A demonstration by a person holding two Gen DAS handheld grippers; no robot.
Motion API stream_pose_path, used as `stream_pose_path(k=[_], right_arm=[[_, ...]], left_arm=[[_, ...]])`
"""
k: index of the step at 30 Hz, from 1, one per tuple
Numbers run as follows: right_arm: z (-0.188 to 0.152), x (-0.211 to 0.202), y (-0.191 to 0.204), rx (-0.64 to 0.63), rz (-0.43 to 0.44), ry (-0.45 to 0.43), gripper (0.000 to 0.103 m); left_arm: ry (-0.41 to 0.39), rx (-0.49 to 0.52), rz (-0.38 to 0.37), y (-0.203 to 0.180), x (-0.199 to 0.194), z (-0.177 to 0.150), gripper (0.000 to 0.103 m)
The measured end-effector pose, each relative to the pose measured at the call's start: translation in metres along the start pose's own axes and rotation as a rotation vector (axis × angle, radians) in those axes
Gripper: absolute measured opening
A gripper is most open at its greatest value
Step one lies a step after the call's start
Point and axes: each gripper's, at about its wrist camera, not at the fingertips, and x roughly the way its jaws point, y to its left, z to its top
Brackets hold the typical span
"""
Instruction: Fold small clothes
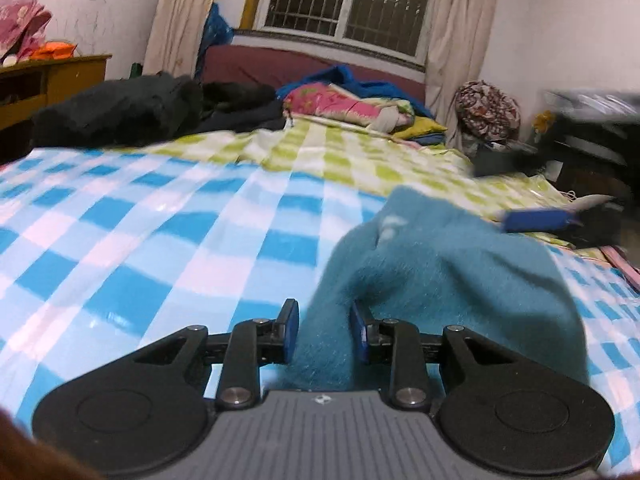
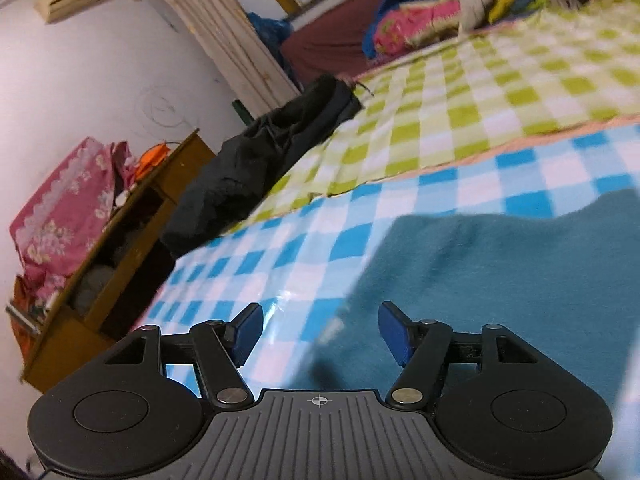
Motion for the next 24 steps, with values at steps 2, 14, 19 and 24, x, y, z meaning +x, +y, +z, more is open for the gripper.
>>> stream_pose_path(k=[2, 14, 19, 24], right_arm=[[-0.019, -0.025, -0.009, -0.044, -0.043, -0.013, 0.067], [-0.104, -0.060, -0.052, 0.028, -0.076, 0.077, 0.074], [-0.107, -0.034, -0.074, 0.198, -0.011, 0.065, 0.078], [-0.107, -0.043, -0.090, 0.265, 0.023, 0.062, 0.047]], left_arm=[[0.009, -0.047, -0.015, 0.006, 0.000, -0.001, 0.037], [0.058, -0.050, -0.019, 0.005, -0.001, 0.004, 0.039], [0.075, -0.055, -0.013, 0.004, -0.001, 0.003, 0.039], [0.084, -0.054, 0.004, -0.003, -0.007, -0.001, 0.039]])
